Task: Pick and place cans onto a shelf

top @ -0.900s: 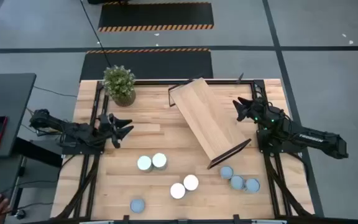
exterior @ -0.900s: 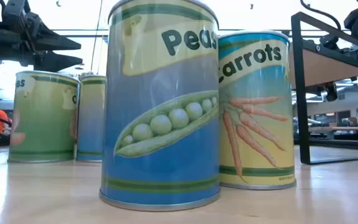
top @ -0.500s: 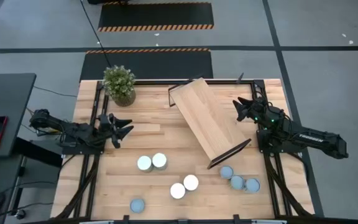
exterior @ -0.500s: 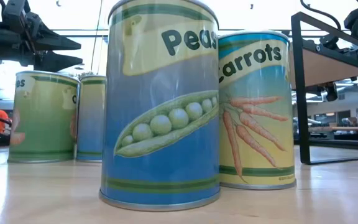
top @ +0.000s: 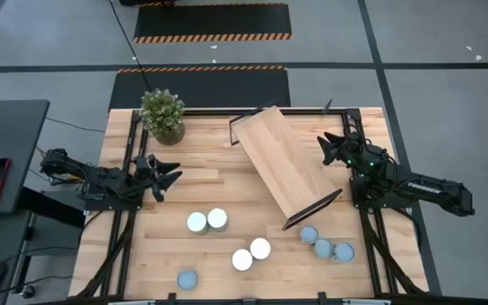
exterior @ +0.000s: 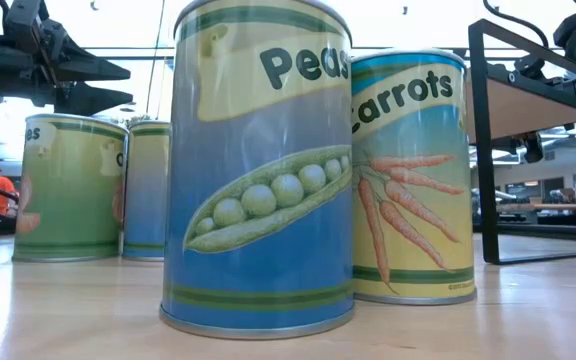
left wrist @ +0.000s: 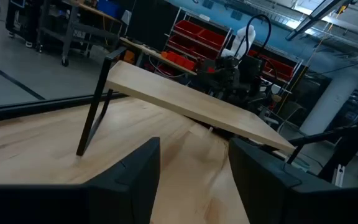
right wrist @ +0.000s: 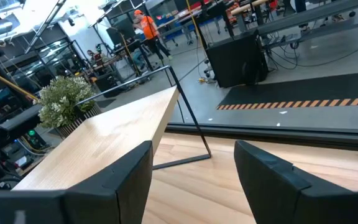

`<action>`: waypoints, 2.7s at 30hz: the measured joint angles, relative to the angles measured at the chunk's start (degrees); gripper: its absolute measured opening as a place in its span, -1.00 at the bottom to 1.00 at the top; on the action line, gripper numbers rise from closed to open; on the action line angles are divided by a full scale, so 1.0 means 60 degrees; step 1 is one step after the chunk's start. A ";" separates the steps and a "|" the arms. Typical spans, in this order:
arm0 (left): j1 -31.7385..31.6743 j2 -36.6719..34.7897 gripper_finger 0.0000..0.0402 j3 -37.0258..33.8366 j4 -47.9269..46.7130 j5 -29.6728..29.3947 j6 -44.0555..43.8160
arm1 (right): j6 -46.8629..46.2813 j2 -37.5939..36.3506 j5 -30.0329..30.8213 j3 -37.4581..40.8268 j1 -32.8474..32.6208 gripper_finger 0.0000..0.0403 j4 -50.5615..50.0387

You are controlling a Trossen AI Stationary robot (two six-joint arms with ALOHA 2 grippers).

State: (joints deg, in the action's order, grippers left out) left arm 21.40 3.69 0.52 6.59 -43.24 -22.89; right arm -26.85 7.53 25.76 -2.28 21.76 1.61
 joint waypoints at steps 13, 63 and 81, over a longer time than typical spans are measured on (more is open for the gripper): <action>-0.0002 0.0002 -0.02 0.0002 0.0000 0.0000 -0.0001 | 0.0000 -0.0001 0.0000 0.0000 0.0001 0.16 0.0000; -0.0118 0.0071 -0.02 -0.0002 0.3128 -0.0483 -0.4175 | -0.1535 0.0000 -0.0789 0.0002 0.0011 0.16 0.2180; -0.0118 0.0071 -0.02 -0.0002 0.4309 -0.0717 -0.2606 | -0.3796 0.0011 -0.1878 0.0002 0.0011 0.16 0.6857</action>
State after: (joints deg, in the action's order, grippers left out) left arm 20.69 4.12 0.51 32.45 -47.55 -38.52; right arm -49.63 7.60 14.49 -2.26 21.82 42.75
